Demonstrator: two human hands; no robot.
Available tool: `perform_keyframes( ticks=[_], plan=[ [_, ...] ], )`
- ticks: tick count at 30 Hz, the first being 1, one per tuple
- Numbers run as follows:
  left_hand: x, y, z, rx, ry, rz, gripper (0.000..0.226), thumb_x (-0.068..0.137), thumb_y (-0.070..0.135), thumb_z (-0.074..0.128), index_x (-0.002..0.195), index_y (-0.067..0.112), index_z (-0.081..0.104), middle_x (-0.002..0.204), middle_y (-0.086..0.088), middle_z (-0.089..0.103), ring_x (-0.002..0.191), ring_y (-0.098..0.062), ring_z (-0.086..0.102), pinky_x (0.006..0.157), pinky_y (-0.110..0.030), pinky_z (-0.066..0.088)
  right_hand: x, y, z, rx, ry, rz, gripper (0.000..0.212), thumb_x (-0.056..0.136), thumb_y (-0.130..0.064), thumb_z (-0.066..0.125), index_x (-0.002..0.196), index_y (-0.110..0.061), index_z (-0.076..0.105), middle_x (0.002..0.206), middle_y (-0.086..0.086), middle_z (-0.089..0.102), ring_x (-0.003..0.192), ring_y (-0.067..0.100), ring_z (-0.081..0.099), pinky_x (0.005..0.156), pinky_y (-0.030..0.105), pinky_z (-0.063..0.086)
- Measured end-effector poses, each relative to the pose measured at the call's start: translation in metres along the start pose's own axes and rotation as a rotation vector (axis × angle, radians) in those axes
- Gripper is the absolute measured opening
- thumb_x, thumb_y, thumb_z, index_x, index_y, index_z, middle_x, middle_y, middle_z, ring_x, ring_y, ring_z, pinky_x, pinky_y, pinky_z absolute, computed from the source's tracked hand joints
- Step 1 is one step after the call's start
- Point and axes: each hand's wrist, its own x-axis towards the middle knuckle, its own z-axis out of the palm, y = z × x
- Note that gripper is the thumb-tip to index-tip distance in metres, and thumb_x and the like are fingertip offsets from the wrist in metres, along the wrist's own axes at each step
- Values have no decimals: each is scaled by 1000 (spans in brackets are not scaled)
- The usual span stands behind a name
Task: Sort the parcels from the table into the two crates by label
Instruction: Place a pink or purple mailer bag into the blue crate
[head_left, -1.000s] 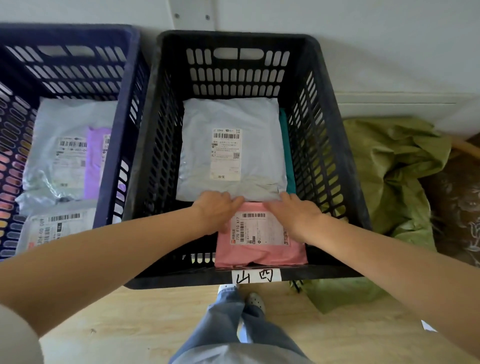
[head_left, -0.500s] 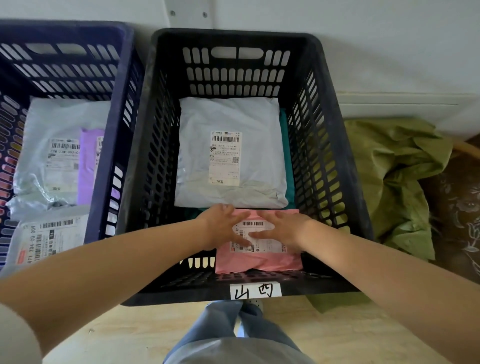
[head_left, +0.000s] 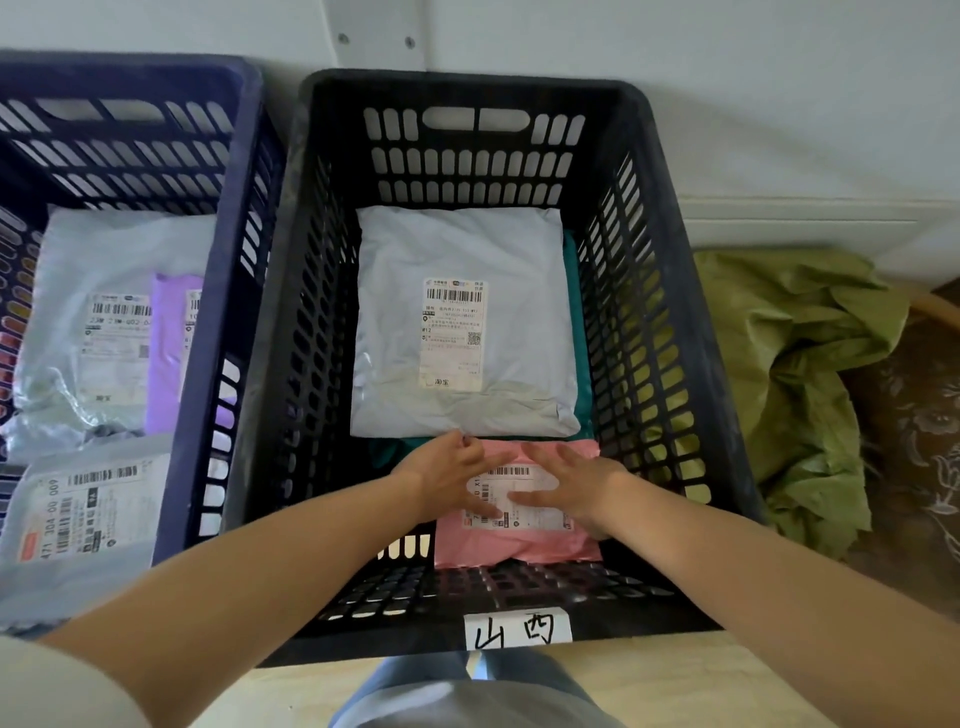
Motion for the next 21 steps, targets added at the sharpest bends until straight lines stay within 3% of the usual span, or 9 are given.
perform_keyframes(
  ticks=[4,9,12,16,21],
  plan=[
    [4,2,3,-8,-28,-14,79,97,41,51,144,55,-11,157,-11,-26,137,-32,23,104,-44,31,0,2,2,-177,-31,-20,93,93,-11,57,147,-53,-7,154,-5,-34,147,29,-15,113,55,24],
    [5,4,3,-48,-76,-40,81,96,43,51,143,56,-13,155,-10,-30,141,-34,17,109,-49,24,3,3,2,-42,-31,23,79,98,-27,48,150,-43,-9,158,0,-26,148,29,-10,116,53,18],
    [2,5,-1,-103,-96,-65,77,96,50,48,143,57,-12,156,-10,-29,144,-38,12,113,-53,21,7,3,2,23,-4,6,83,94,-14,55,150,-46,3,159,-1,-22,148,33,-1,117,50,23],
    [-17,5,-8,-216,-96,-121,70,97,49,45,145,56,-5,159,-4,-22,147,-38,-4,118,-54,9,2,5,-11,187,149,-29,65,94,-8,47,150,-33,26,156,4,25,133,26,39,102,33,43],
    [-48,4,-27,-325,-101,-241,61,101,43,39,148,49,2,162,-7,-4,148,-29,2,119,-50,9,-17,7,-28,174,278,-66,51,98,-11,43,147,-15,35,145,10,43,124,28,48,101,35,44]
  ],
)
